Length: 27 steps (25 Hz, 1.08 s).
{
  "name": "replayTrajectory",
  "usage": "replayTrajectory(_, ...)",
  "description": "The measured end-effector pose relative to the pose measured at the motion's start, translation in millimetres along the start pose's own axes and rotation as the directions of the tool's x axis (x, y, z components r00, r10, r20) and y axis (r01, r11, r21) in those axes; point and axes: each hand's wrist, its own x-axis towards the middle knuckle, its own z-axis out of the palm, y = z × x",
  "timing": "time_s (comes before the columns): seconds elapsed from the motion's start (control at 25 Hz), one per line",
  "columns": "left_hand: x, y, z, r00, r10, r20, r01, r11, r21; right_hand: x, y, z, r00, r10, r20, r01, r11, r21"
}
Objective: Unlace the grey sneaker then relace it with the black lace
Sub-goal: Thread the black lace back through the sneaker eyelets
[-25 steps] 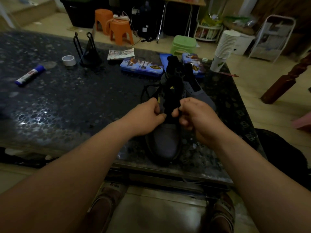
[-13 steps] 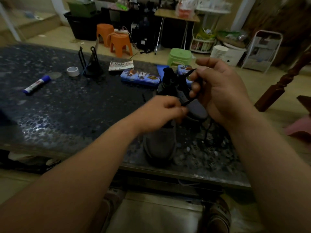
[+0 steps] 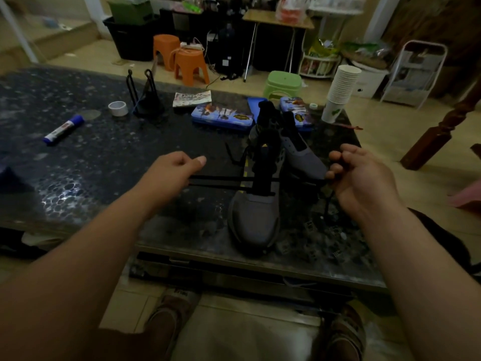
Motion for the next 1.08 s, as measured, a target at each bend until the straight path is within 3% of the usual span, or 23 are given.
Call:
replayTrajectory(0.08, 3.9, -6.4, 8.4, 0.999, 0.019, -0.044, -0.004, 0.945, 0.327, -1.4, 4.3, 6.0, 0.999, -0.040, 0.036, 0.044, 0.994, -0.096)
replayTrajectory(0.16, 0.1, 5.4, 29.0, 0.959, 0.276, -0.071, -0.225, 0.886, 0.407, -8.8, 14.7, 22.9, 0.987, -0.078, 0.139, 0.104, 0.976, -0.191)
replayTrajectory(0.24, -14.0, 34.9, 54.4, 0.921, 0.389, -0.019, -0.382, 0.911, 0.155, -22.6, 26.0, 45.3, 0.959, -0.085, 0.269, 0.152, 0.959, -0.238)
replayTrajectory(0.28, -21.3, 49.9, 65.7, 0.935, 0.350, 0.055, -0.349, 0.937, -0.028, -30.3, 30.3, 56.9, 0.938, -0.092, 0.334, 0.188, 0.945, -0.267)
replayTrajectory(0.36, -27.5, 69.2, 80.9, 0.949, 0.238, 0.207, -0.148, 0.915, -0.375, -38.6, 37.4, 71.9, 0.891, -0.122, 0.437, 0.270, 0.917, -0.295)
replayTrajectory(0.44, -22.0, 73.7, 75.8, 0.953, 0.151, 0.263, 0.029, 0.819, -0.573, -38.8, 42.2, 77.2, 0.850, -0.166, 0.500, 0.346, 0.891, -0.294)
replayTrajectory(0.52, -20.0, 70.8, 63.9, 0.929, 0.160, 0.333, 0.077, 0.798, -0.598, -36.5, 46.6, 76.5, 0.819, -0.141, 0.556, 0.352, 0.888, -0.295)
replayTrajectory(0.68, -18.9, 65.5, 54.6, 0.937, 0.168, 0.307, -0.027, 0.909, -0.416, -32.4, 46.4, 79.6, 0.807, -0.098, 0.582, 0.339, 0.884, -0.322)
replayTrajectory(0.8, -1.5, 54.4, 41.7, 0.982, 0.167, 0.093, -0.134, 0.949, -0.284, -19.8, 35.1, 74.4, 0.926, -0.062, 0.372, 0.231, 0.874, -0.428)
replayTrajectory(0.84, 5.2, 50.9, 31.0, 0.981, 0.184, -0.052, -0.192, 0.952, -0.239, -13.6, 31.0, 69.1, 0.949, -0.102, 0.297, 0.265, 0.769, -0.582)
replayTrajectory(0.88, 11.8, 47.9, 17.3, 0.955, 0.197, -0.223, -0.245, 0.946, -0.212, -7.4, 29.4, 63.2, 0.942, -0.155, 0.297, 0.331, 0.578, -0.746)
replayTrajectory(0.96, 20.5, 45.9, -10.5, 0.829, 0.207, -0.519, -0.342, 0.923, -0.178, -4.5, 33.8, 56.8, 0.911, -0.128, 0.393, 0.413, 0.255, -0.874)
replayTrajectory(1.0, 22.6, 46.2, -18.2, 0.779, 0.232, -0.582, -0.376, 0.917, -0.137, -7.3, 38.3, 58.9, 0.909, -0.085, 0.408, 0.417, 0.163, -0.894)
replayTrajectory(1.04, 23.4, 46.2, -17.8, 0.772, 0.267, -0.577, -0.378, 0.923, -0.078, -10.2, 43.1, 62.4, 0.910, -0.066, 0.410, 0.415, 0.079, -0.906)
replayTrajectory(1.08, 22.8, 46.7, -9.0, 0.806, 0.300, -0.510, -0.364, 0.931, -0.028, -10.9, 47.6, 67.1, 0.907, -0.067, 0.416, 0.417, 0.004, -0.909)
